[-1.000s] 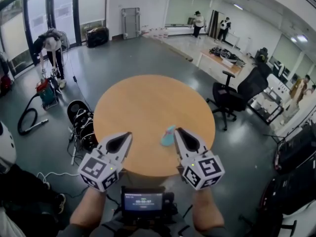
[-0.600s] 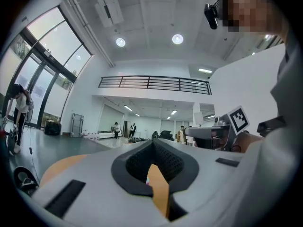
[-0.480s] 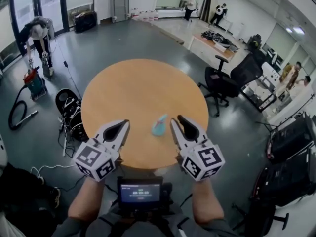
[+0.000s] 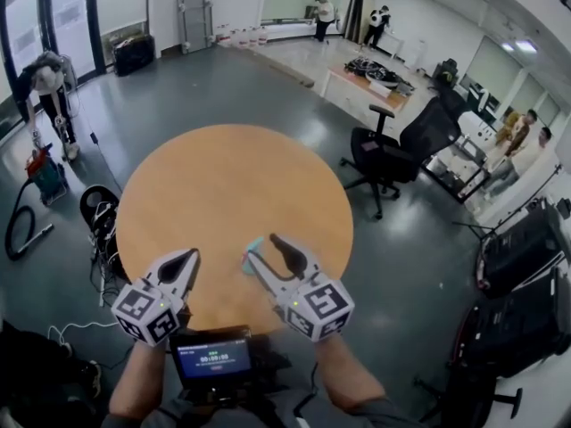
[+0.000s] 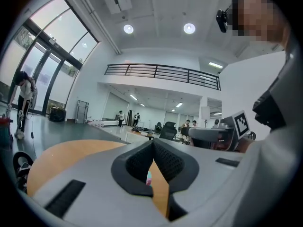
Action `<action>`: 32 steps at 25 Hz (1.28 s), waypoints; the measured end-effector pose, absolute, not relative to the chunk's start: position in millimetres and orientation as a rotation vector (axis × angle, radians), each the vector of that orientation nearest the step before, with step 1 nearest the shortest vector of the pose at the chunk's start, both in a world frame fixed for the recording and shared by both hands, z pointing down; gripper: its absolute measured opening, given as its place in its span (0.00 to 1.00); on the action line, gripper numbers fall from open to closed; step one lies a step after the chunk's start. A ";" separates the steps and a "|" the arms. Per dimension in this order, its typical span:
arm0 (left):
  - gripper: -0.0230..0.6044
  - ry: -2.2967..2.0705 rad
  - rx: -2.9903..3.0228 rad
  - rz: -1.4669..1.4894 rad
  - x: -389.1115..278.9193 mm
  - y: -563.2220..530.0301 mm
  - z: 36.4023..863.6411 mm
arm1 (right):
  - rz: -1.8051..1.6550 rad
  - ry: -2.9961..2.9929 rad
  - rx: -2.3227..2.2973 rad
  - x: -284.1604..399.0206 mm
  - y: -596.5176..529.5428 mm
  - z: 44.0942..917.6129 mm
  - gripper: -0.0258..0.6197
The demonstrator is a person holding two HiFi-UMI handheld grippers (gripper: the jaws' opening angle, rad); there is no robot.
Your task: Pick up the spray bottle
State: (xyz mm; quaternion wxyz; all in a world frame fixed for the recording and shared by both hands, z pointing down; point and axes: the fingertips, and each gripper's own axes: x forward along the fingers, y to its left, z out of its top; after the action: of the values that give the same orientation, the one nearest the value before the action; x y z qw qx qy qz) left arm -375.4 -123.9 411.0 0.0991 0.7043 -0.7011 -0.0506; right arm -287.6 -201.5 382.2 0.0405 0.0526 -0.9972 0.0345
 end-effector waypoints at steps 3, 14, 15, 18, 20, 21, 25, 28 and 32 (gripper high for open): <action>0.03 -2.089 2.025 -0.121 -379.8 -131.6 424.7 | 0.088 -3.033 0.128 -291.1 -212.0 399.4 0.42; 0.16 -2.101 1.877 -0.053 -403.8 -150.2 489.0 | 0.096 -2.906 0.097 -303.8 -238.1 481.8 0.53; 0.19 -2.090 1.858 -0.054 -401.4 -149.2 496.6 | 0.103 -2.881 0.090 -302.4 -238.1 489.6 0.54; 0.24 -2.045 1.814 -0.080 -392.0 -143.0 516.4 | 0.118 -2.835 0.068 -299.2 -234.1 507.9 0.55; 0.25 -2.041 1.801 -0.062 -388.2 -143.9 527.3 | 0.143 -2.814 0.053 -297.0 -236.2 523.1 0.57; 0.28 -2.038 1.801 -0.047 -386.7 -145.5 533.8 | 0.161 -2.798 0.052 -296.3 -238.4 530.9 0.57; 0.38 -1.993 1.761 -0.032 -388.3 -149.7 568.3 | 0.195 -2.752 0.018 -303.4 -238.9 557.0 0.60; 0.38 -1.989 1.726 0.012 -390.0 -151.5 590.5 | 0.200 -2.736 -0.020 -309.7 -238.4 572.3 0.63; 0.38 -2.025 1.661 0.030 -400.6 -149.4 612.2 | 0.228 -2.686 0.024 -312.8 -247.2 600.2 0.66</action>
State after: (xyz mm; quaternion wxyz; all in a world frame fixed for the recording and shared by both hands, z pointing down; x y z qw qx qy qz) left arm -400.6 -149.4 612.2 0.2582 0.6125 -0.7470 0.0112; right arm -312.8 -247.2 600.2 0.2212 0.0087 -0.9717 0.0823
